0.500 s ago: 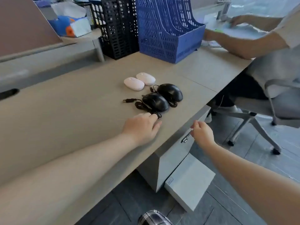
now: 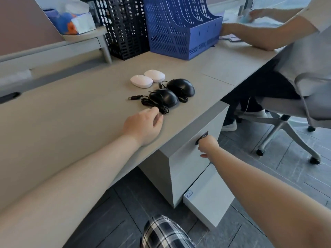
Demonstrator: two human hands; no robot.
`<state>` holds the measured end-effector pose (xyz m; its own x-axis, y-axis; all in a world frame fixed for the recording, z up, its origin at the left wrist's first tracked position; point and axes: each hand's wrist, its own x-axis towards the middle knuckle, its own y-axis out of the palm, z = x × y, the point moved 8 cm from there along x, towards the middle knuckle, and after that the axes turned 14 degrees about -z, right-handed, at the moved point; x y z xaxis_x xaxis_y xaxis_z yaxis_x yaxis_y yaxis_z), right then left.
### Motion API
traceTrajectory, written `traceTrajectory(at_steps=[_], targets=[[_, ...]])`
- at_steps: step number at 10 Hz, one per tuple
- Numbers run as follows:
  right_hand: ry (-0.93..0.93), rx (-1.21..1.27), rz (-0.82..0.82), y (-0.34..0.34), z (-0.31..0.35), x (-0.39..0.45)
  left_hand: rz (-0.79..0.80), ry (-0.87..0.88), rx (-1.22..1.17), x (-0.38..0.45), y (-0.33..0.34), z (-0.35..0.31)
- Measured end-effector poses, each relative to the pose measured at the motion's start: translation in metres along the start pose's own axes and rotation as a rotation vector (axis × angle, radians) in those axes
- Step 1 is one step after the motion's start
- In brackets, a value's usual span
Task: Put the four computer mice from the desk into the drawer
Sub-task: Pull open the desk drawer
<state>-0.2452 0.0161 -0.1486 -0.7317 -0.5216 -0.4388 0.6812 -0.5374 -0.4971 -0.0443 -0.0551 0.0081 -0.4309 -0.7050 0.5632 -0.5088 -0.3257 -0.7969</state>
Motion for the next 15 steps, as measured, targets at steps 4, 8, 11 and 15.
traceTrajectory(at_steps=[4,8,11,15], targets=[[0.028,-0.270,0.105,0.003,-0.010,0.006,0.019,0.046,0.039,-0.002,-0.001,-0.004],[-0.875,-0.547,-0.290,-0.065,0.050,-0.015,0.050,0.078,0.147,-0.002,-0.004,-0.014],[-0.792,-1.114,-0.079,-0.050,0.040,-0.019,0.249,0.009,0.180,-0.012,-0.002,-0.016],[-0.515,-1.277,-0.074,-0.126,-0.016,-0.022,0.322,0.019,0.238,-0.023,-0.021,-0.028]])
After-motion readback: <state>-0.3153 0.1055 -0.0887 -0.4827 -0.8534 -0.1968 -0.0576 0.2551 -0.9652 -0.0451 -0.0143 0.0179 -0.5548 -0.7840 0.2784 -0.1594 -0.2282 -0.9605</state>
